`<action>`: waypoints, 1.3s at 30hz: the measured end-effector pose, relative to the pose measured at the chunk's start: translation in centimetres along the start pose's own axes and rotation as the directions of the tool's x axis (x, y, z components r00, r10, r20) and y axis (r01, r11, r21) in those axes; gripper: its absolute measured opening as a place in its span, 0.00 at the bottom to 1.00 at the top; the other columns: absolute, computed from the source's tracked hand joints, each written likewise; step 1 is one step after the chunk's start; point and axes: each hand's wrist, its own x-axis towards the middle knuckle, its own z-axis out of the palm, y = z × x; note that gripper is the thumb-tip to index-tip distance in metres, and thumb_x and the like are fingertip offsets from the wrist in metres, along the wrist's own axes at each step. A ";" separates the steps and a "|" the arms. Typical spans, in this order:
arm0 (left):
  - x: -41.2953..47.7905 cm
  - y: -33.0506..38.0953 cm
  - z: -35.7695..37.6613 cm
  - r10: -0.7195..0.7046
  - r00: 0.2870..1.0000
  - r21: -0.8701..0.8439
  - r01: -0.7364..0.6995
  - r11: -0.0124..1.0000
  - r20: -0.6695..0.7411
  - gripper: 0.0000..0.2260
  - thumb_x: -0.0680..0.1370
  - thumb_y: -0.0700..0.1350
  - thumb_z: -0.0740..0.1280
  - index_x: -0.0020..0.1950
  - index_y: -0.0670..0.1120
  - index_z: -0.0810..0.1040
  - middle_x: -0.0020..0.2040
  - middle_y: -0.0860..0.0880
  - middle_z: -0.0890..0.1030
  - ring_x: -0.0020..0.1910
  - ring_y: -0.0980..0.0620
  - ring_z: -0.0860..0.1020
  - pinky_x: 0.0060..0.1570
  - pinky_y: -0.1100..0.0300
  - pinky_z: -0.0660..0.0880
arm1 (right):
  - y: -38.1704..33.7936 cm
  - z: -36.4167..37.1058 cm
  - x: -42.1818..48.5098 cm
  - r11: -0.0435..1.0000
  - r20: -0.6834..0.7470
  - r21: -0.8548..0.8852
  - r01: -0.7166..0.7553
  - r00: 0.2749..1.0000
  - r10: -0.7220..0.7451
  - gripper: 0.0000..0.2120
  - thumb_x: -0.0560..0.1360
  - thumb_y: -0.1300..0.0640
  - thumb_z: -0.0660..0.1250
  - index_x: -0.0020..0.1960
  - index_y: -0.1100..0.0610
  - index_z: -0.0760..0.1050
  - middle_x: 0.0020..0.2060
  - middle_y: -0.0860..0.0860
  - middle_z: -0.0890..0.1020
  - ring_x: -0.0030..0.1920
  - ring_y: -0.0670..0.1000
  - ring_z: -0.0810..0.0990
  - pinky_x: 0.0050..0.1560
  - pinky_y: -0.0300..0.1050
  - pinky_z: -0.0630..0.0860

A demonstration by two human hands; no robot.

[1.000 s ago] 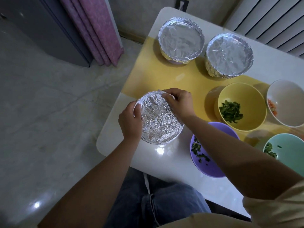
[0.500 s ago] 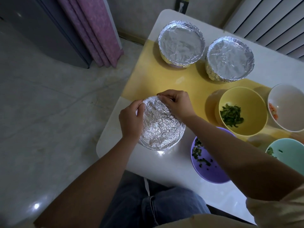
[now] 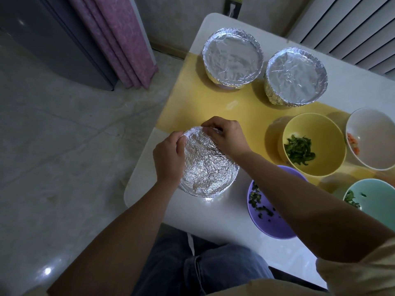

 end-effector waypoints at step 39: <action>-5.1 -2.0 -4.7 -0.242 0.970 -0.064 0.241 0.968 0.005 0.05 0.80 0.41 0.62 0.44 0.44 0.74 0.40 0.48 0.77 0.38 0.47 0.74 0.38 0.57 0.65 | -6.2 4.1 -11.0 0.878 0.254 -0.367 0.309 0.941 -0.225 0.18 0.64 0.47 0.77 0.41 0.57 0.74 0.35 0.52 0.78 0.32 0.57 0.78 0.29 0.41 0.64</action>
